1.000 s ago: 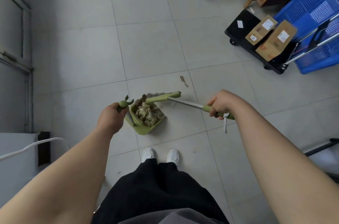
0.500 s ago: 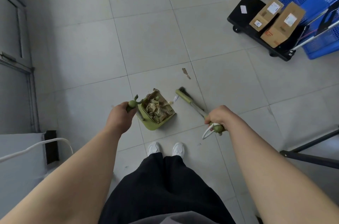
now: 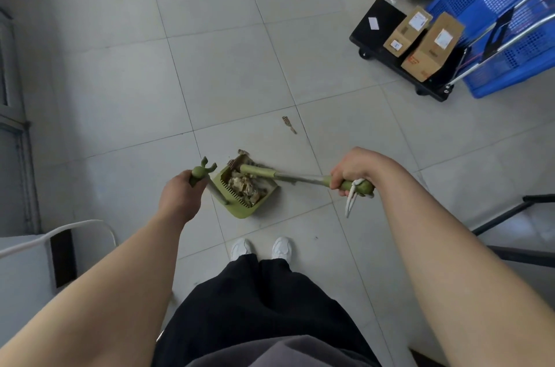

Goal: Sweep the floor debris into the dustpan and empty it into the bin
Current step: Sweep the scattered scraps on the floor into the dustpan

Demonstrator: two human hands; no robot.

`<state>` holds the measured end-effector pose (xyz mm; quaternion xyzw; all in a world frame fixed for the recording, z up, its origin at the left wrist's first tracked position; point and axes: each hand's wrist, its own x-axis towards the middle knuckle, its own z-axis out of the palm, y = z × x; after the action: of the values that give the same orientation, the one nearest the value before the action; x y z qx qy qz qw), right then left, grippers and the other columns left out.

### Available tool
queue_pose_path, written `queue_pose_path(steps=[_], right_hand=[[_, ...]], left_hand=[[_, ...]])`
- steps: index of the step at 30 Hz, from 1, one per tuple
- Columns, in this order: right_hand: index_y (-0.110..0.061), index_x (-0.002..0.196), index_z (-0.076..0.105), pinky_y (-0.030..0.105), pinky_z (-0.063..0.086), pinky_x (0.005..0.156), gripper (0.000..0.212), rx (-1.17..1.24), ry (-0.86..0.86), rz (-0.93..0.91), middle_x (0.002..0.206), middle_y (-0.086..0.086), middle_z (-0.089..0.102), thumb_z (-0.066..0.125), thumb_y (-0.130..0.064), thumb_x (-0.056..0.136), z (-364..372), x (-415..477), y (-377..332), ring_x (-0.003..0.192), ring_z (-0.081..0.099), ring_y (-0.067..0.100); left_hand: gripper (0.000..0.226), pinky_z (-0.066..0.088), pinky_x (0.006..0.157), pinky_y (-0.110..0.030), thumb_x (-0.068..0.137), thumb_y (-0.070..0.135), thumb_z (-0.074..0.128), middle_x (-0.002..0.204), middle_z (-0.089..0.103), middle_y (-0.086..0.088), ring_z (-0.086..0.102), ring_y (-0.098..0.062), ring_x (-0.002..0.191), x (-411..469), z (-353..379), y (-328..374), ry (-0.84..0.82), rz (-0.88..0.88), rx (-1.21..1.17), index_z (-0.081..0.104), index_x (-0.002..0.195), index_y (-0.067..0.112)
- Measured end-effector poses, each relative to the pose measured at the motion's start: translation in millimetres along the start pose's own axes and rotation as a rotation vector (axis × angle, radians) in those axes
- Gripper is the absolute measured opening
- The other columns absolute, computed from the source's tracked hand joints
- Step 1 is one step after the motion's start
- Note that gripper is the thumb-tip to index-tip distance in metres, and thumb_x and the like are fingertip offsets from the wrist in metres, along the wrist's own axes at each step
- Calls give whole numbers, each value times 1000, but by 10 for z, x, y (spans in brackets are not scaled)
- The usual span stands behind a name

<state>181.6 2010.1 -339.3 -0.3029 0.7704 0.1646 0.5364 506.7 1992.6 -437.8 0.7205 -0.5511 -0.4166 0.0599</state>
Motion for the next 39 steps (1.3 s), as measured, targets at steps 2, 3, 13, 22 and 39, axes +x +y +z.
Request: queue_pose_path(steps=[2,3,13,22,39], right_hand=[[-3,89,65,18,39,38,12,12,39,6,77,18,63,66,-11,81,-43,-13,-46,39,50,20],[-3,88,63,18,39,38,10,22,55,10,77,17,63,65,-11,82,-57,-16,-79,35,49,20],[2,74,53,14,37,33,16,80,182,-62,30,9,51,63,-5,86,240,219,-568,18,43,16],[6,98,66,25,48,44,24,-102,-13,-77,80,22,72,70,-9,80,652,492,-637,40,59,20],[6,113,65,21,41,43,33,0,115,-78,78,18,66,67,-8,83,125,140,-352,43,54,20]], left_hand=[[28,31,50,-30,95,33,55,65,49,-1,44,-21,61,-22,-39,-21,22,-24,-33,62,98,5],[28,32,50,-30,95,33,55,64,48,-1,43,-21,59,-31,-60,-43,35,-36,-49,62,97,5],[25,33,52,-31,94,31,57,63,49,-1,44,-23,59,-145,-217,-365,95,-91,-88,63,94,6],[24,33,52,-30,94,29,58,63,48,0,42,-20,58,-139,-184,-423,104,-136,-140,63,97,6],[27,31,51,-30,95,31,56,65,48,1,43,-22,62,-193,-145,-417,60,-106,-80,62,102,5]])
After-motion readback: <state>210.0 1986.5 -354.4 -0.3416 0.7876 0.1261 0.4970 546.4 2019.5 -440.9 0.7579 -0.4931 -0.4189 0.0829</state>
